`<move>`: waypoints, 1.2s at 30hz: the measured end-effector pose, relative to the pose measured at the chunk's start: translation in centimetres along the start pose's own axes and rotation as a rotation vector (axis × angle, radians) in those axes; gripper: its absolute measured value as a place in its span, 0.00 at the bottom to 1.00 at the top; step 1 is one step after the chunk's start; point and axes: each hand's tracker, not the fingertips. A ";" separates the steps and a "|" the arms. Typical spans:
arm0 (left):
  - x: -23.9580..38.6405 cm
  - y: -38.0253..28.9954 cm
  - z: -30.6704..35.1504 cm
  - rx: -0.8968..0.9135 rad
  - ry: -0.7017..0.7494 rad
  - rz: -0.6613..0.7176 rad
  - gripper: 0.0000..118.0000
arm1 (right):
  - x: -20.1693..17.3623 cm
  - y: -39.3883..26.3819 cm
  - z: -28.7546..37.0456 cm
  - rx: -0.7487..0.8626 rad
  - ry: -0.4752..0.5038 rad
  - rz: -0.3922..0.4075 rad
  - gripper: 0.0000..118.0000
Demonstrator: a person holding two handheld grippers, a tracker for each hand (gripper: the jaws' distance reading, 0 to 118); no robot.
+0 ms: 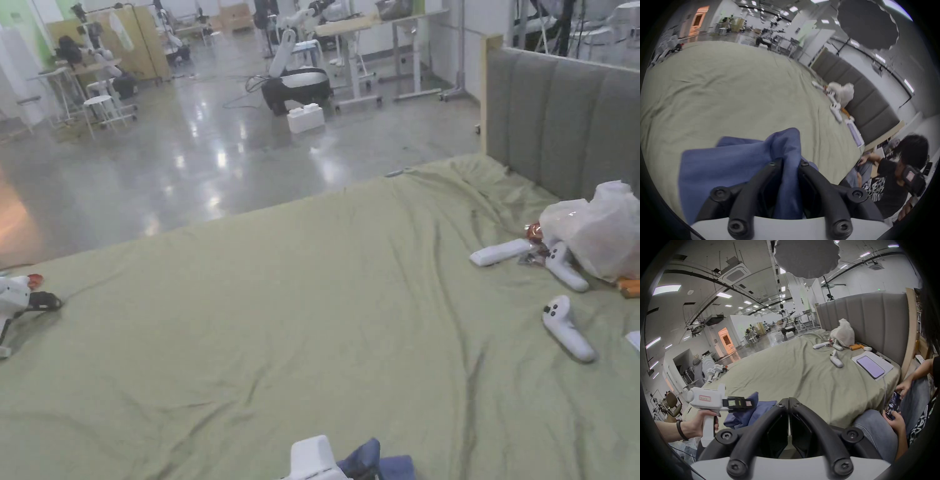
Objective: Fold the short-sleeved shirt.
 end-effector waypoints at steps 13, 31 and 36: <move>-4.4 2.0 2.9 0.041 -0.141 0.186 0.00 | 3.1 -1.4 -0.3 -0.047 -0.028 -0.061 0.00; -4.5 1.4 7.2 0.100 -0.159 0.055 0.52 | -5.5 -1.7 -13.6 -0.280 0.285 0.018 0.00; -9.2 0.9 12.4 0.191 -0.050 0.059 0.80 | -8.9 -2.1 -21.8 -0.459 0.304 0.125 0.00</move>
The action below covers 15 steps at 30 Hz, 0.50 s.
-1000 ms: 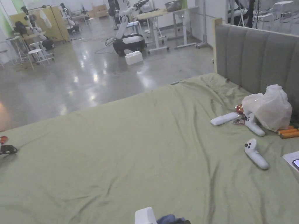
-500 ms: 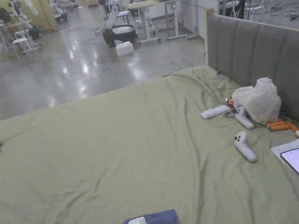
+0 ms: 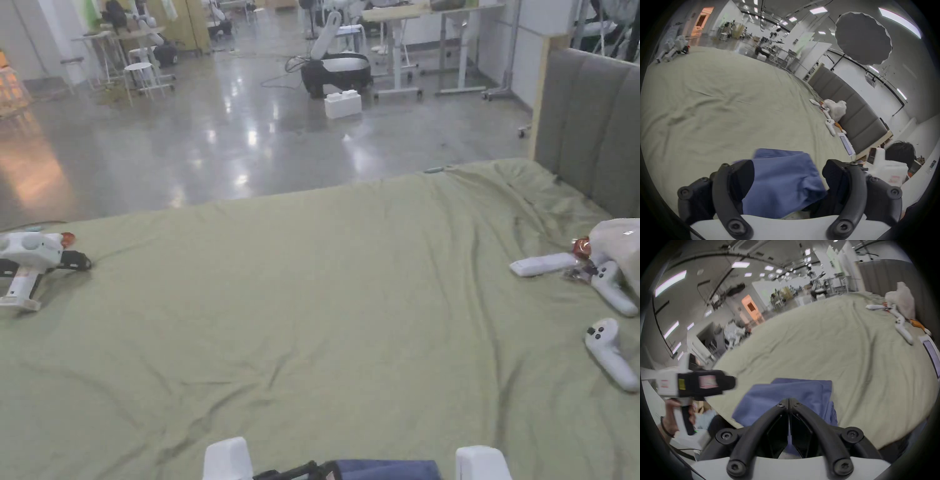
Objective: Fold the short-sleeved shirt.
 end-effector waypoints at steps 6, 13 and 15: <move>-5.7 -2.1 0.0 -0.059 0.017 0.266 0.82 | 2.9 -0.7 -2.6 -0.183 -0.083 -0.110 0.00; -9.2 -5.0 -5.2 -0.159 -0.200 0.606 0.71 | 1.5 -1.6 -3.1 -0.182 -0.145 0.023 0.00; -9.0 -5.4 -6.2 -0.153 -0.224 0.644 0.68 | 1.8 -1.7 -3.0 -0.177 -0.140 0.005 0.00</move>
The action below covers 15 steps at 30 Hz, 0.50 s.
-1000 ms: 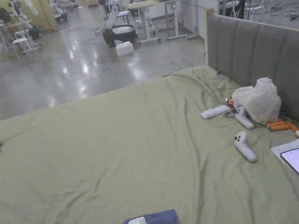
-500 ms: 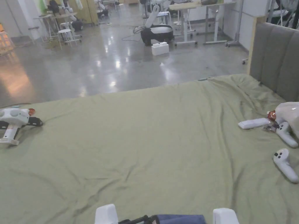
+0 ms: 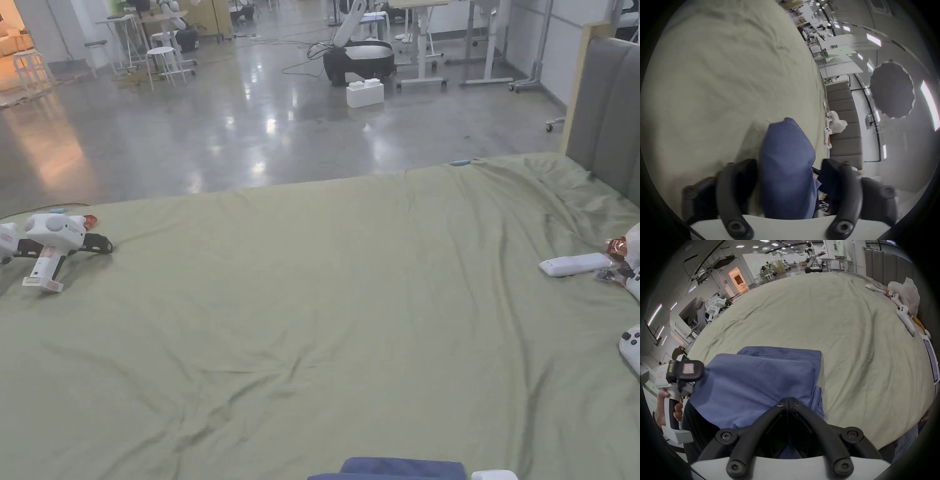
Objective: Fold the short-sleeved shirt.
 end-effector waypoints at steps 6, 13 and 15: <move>1.3 0.2 -0.4 -0.033 0.112 -0.119 0.24 | 0.4 -0.1 0.3 0.005 0.022 -0.046 0.00; 2.0 4.5 10.6 0.104 0.043 -0.146 0.22 | -0.8 -0.3 4.8 0.119 0.129 -0.048 0.00; 1.1 7.4 17.7 0.192 0.154 -0.200 0.22 | -1.0 -1.0 5.2 0.136 0.120 -0.040 0.00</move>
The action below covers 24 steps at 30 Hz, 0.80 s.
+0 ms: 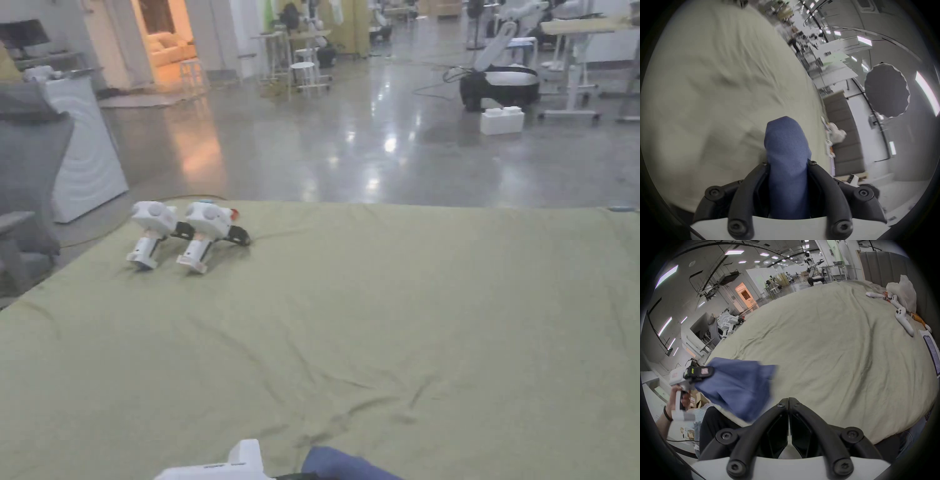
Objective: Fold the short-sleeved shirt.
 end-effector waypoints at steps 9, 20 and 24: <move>-12.2 14.0 12.7 0.150 0.533 -0.025 0.23 | -0.5 -2.8 -1.6 -0.112 0.003 -0.051 0.00; -10.9 13.2 15.2 0.221 0.889 -0.162 0.64 | -0.6 -1.3 0.4 -0.045 -0.044 0.030 0.00; -0.7 10.2 17.9 0.247 0.884 -0.440 0.64 | -0.5 0.3 3.4 0.084 -0.051 0.047 0.00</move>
